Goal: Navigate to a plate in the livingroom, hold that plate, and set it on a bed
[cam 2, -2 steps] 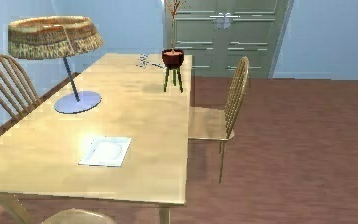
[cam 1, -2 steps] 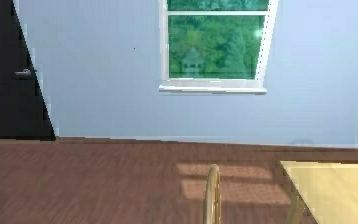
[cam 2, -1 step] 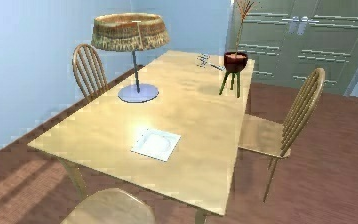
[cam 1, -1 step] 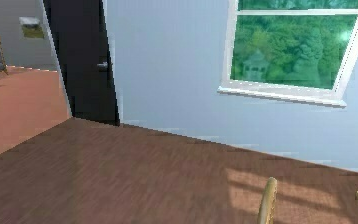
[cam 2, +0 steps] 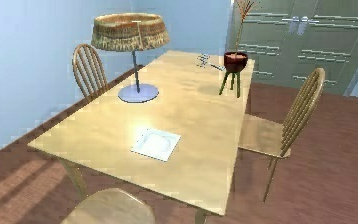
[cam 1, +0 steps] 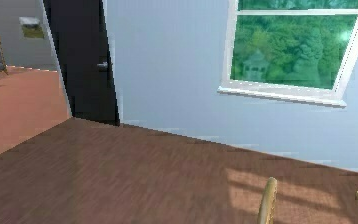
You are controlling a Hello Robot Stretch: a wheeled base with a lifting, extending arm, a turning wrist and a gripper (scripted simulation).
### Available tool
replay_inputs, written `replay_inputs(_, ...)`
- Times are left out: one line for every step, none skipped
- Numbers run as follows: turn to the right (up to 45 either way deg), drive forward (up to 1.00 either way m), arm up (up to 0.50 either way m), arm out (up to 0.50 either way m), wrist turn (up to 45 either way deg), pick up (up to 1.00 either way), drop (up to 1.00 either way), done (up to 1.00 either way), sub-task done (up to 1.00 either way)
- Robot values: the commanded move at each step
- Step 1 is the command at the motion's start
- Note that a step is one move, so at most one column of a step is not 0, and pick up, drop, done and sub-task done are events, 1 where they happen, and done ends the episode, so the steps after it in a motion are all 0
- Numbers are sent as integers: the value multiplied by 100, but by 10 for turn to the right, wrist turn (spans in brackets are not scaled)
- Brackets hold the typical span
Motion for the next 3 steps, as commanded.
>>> replay_inputs(0,0,38,0,0,0,0,0,0)
replay_inputs(0,0,0,32,0,0,0,0,0)
replay_inputs(0,0,0,0,450,0,0,0,0)
